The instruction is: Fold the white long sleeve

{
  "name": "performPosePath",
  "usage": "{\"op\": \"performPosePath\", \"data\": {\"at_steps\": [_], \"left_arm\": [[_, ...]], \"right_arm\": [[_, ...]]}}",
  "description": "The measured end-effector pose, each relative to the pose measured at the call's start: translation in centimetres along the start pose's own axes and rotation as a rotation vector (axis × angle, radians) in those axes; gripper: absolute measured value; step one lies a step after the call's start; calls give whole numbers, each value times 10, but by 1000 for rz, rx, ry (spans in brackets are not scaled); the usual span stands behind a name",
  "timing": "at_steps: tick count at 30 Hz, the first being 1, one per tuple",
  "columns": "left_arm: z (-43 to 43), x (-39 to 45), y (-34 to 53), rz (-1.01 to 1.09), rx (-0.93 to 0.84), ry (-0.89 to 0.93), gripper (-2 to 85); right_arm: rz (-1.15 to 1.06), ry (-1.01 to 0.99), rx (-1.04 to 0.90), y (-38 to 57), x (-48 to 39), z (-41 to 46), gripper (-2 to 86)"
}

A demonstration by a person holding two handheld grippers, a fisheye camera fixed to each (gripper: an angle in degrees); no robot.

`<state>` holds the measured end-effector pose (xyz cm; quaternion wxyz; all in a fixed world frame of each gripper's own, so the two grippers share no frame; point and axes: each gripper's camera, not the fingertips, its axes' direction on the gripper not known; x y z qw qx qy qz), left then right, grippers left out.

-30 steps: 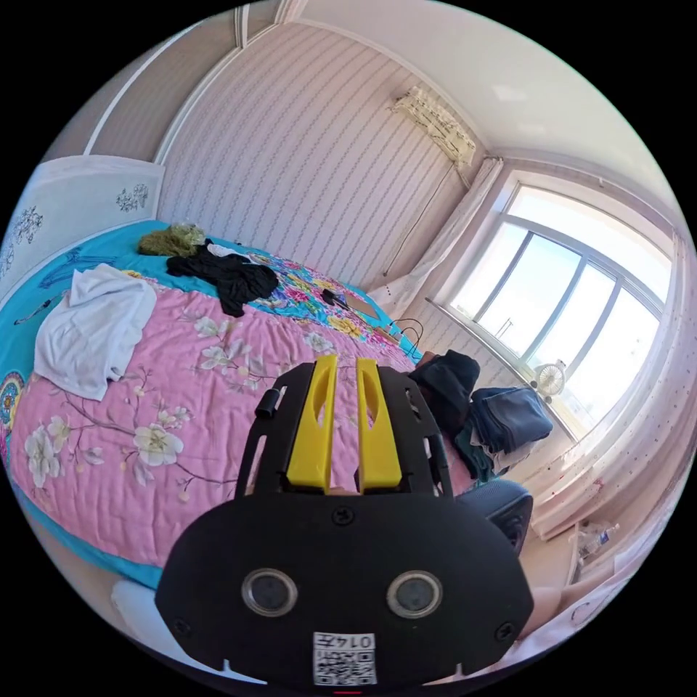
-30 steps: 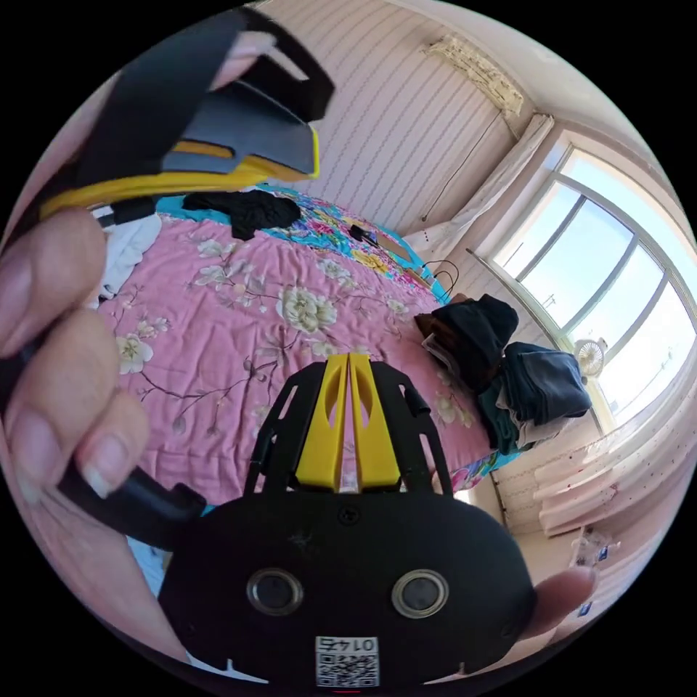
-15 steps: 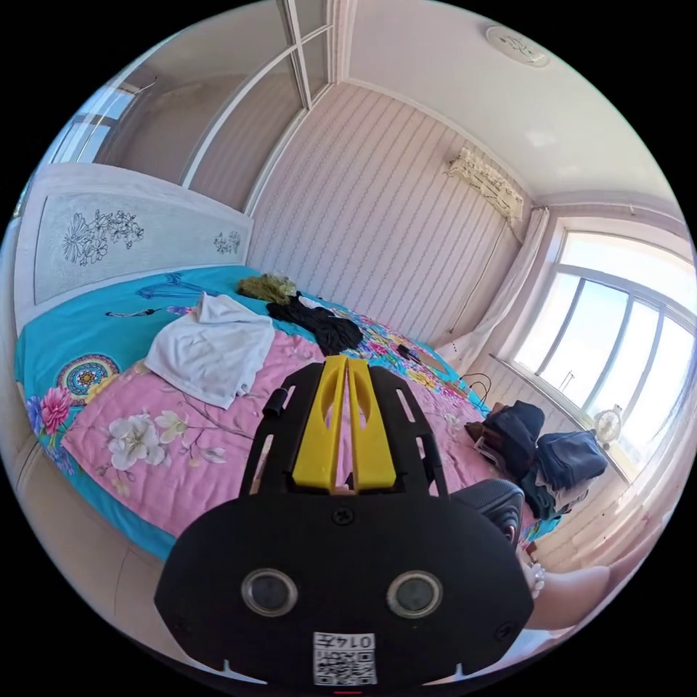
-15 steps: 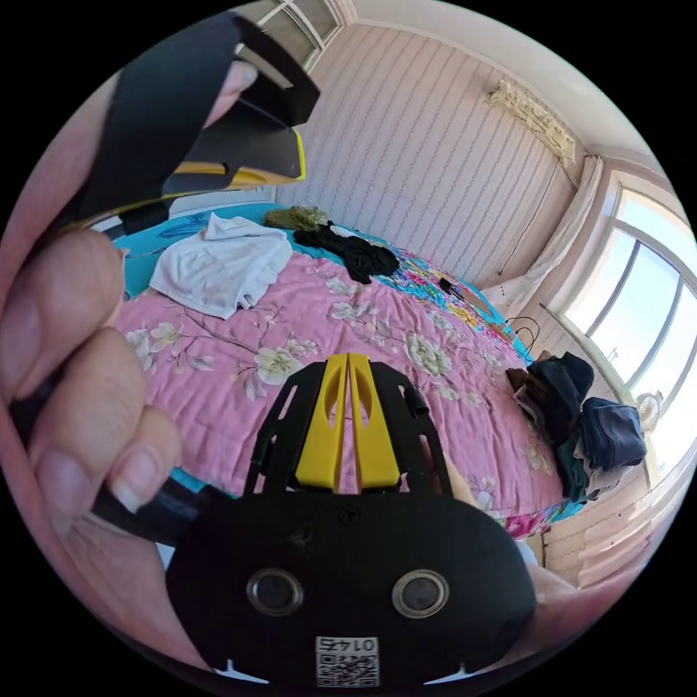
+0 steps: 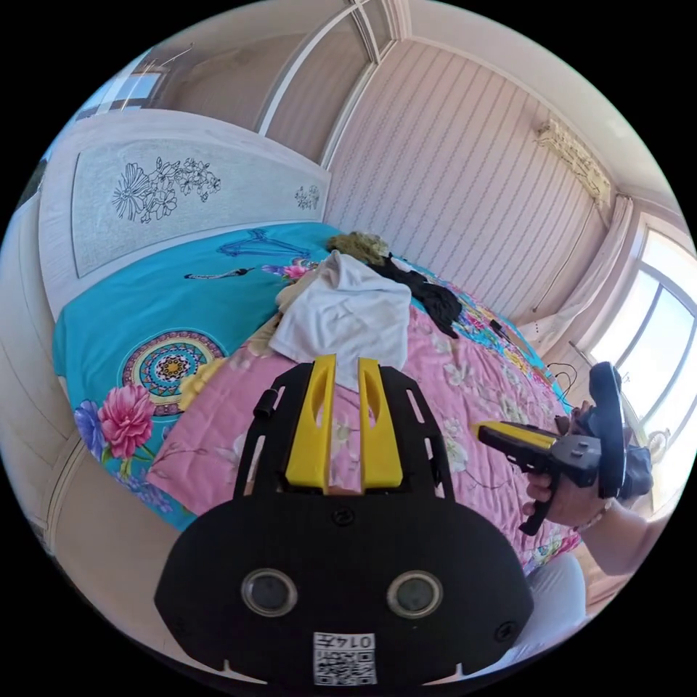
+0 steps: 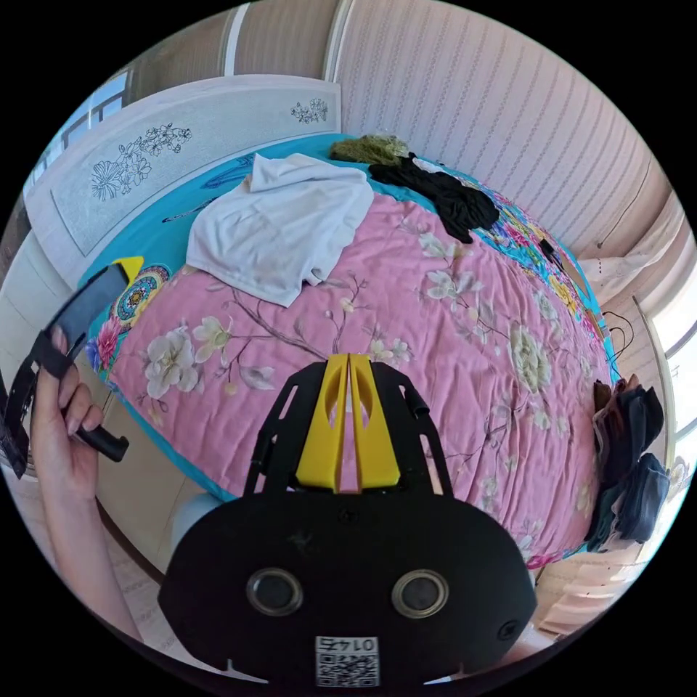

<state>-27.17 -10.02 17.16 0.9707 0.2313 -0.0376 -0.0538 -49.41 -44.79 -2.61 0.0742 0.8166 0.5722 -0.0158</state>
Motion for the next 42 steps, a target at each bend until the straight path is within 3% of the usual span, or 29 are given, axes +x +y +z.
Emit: {"op": "performPosePath", "data": {"at_steps": [5, 23, 33, 42], "left_arm": [[45, -62, -17, -3, -87, -54, 64], [194, -113, -87, 83, -232, -85, 84], [224, -118, -84, 153, -283, -123, 74], [233, -126, -76, 181, -300, -149, 73]], "right_arm": [[-77, -42, 0, -54, -33, 34, -10], [-78, -29, 20, -187, -110, 138, -9], [-213, 251, 34, -213, -171, 178, -9], [-340, 174, 176, -214, -170, 212, -9]]}}
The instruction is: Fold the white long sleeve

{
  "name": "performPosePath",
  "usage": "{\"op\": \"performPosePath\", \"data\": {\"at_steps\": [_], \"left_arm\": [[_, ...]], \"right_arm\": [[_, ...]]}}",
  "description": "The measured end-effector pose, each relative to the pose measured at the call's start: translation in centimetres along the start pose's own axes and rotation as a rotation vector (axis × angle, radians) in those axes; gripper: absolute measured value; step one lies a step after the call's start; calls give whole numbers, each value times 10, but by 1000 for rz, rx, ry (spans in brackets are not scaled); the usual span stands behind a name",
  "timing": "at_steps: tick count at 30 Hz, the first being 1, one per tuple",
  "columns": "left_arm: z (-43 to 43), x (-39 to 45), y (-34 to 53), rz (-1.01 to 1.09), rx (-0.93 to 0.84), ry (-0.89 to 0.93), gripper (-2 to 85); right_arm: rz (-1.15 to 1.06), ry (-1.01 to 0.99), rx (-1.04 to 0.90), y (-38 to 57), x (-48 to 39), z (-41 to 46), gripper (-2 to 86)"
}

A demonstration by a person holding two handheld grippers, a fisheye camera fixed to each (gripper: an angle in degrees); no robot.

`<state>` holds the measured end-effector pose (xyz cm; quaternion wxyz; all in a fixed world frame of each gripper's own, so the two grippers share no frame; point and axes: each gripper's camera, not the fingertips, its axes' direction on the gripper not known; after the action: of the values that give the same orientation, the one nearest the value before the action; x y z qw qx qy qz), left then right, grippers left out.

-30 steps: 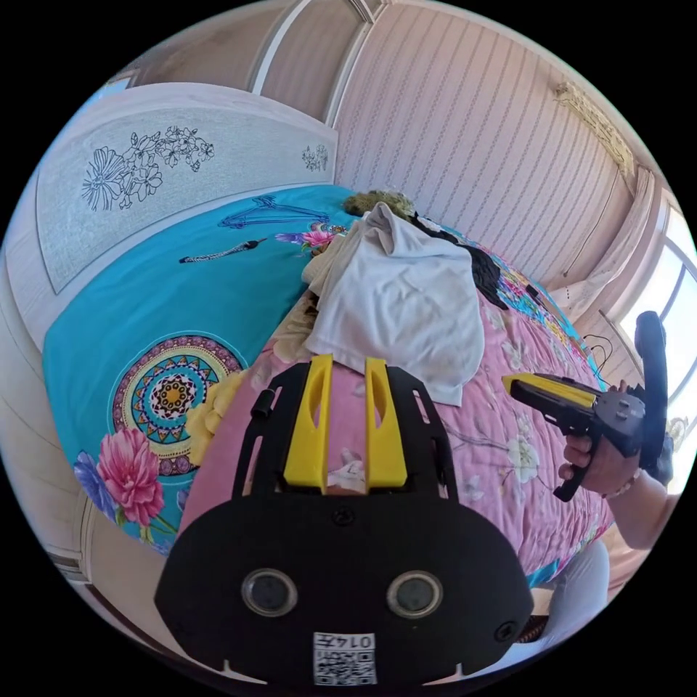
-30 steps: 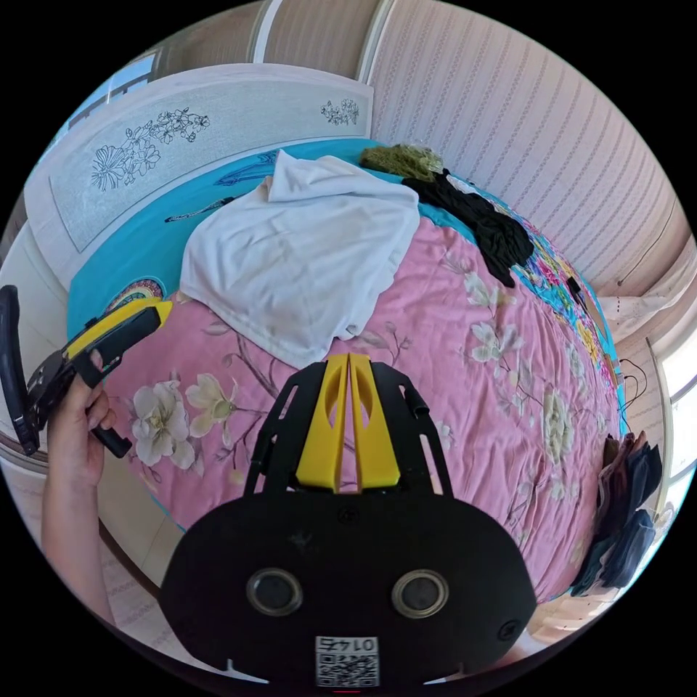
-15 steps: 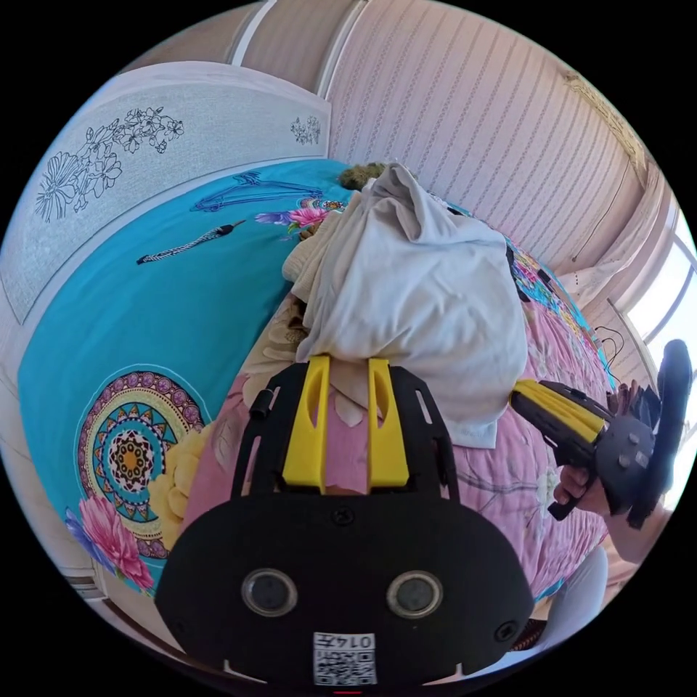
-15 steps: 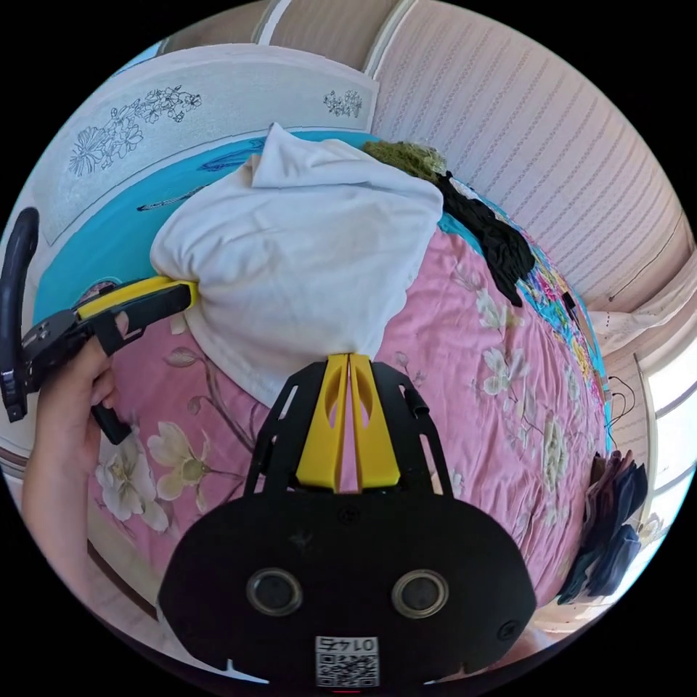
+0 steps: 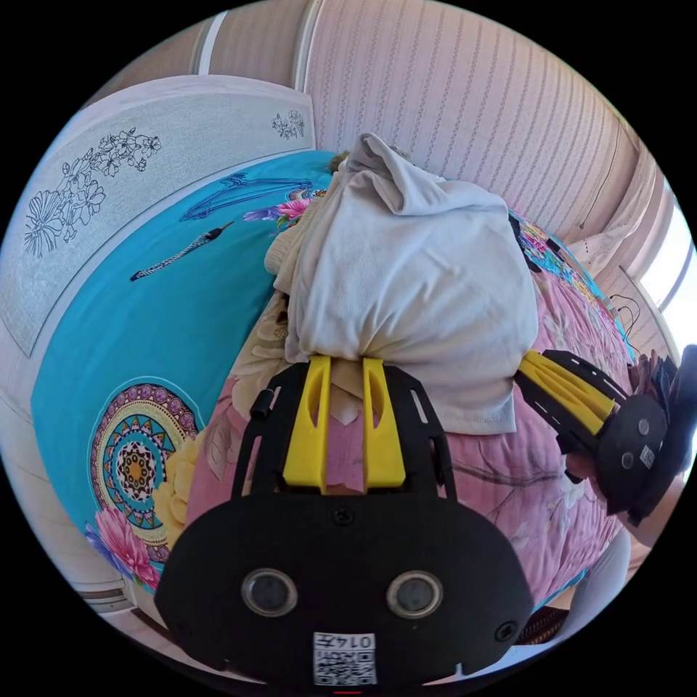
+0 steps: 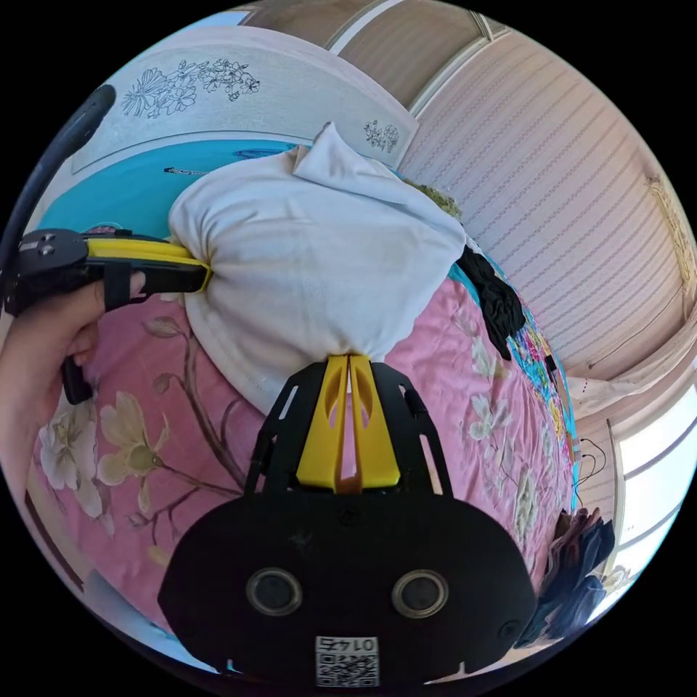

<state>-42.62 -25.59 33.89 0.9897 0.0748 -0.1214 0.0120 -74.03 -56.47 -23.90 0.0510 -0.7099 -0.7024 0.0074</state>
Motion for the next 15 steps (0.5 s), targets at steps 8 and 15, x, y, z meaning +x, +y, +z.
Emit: {"op": "performPosePath", "data": {"at_steps": [8, 15], "left_arm": [[6, -13, 12, 4, -3, 36, 45], [13, -12, 26, 49, -26, -3, 2]], "right_arm": [[-70, -146, 45, 9, 19, 11, 13], [-93, -171, 153, 22, 26, 3, 154]]}}
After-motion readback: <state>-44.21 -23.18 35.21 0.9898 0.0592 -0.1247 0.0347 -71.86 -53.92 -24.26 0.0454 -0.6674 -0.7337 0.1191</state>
